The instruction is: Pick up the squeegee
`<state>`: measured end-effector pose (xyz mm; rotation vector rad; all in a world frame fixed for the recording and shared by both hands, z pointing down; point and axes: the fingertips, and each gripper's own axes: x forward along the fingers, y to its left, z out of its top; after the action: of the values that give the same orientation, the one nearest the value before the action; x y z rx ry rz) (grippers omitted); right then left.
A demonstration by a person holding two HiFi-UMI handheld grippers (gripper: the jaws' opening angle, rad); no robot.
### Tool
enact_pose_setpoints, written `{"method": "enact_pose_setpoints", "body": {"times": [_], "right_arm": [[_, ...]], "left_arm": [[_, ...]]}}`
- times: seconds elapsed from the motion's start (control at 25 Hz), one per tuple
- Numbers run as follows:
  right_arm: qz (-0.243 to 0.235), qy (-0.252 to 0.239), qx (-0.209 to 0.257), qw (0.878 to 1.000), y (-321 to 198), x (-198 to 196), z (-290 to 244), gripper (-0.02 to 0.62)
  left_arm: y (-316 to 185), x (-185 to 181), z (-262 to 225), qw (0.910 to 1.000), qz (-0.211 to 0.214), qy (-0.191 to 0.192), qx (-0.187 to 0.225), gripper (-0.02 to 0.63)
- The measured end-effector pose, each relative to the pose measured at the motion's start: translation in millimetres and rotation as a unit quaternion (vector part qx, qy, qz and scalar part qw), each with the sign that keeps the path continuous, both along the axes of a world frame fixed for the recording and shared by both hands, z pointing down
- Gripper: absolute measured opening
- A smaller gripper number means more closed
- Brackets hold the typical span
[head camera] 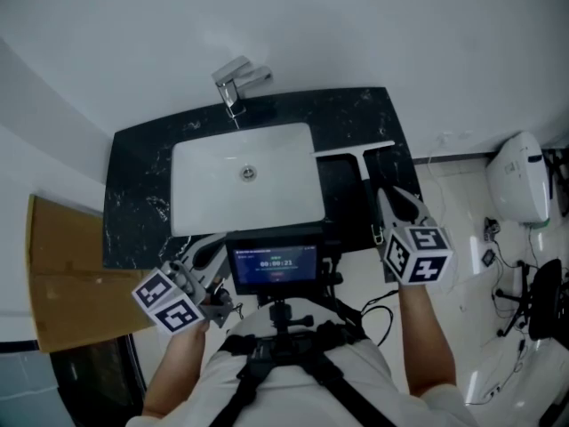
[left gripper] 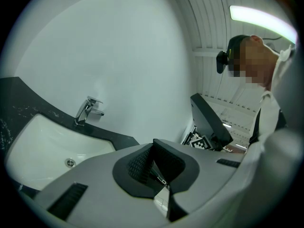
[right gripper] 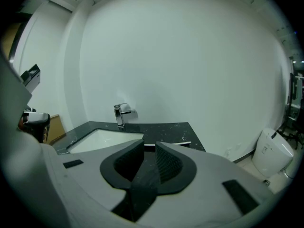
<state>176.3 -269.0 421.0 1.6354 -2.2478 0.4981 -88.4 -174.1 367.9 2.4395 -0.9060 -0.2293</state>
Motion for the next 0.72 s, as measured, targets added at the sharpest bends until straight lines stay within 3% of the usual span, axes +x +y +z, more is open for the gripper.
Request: {"method": "enact_pose_setpoints", "body": {"times": [0.52,0.72], "right_arm": [[0.005,0.028,-0.019,0.999,-16,3,26,0.082],[0.008,0.036,-0.030,0.999,-23,4,38,0.129]], "left_arm": [[0,-7,1,0.9999,-0.016,0.000,-0.004,-0.003],[0,-10,2,0.9997,-0.021,0.000,-0.007,-0.003]]}}
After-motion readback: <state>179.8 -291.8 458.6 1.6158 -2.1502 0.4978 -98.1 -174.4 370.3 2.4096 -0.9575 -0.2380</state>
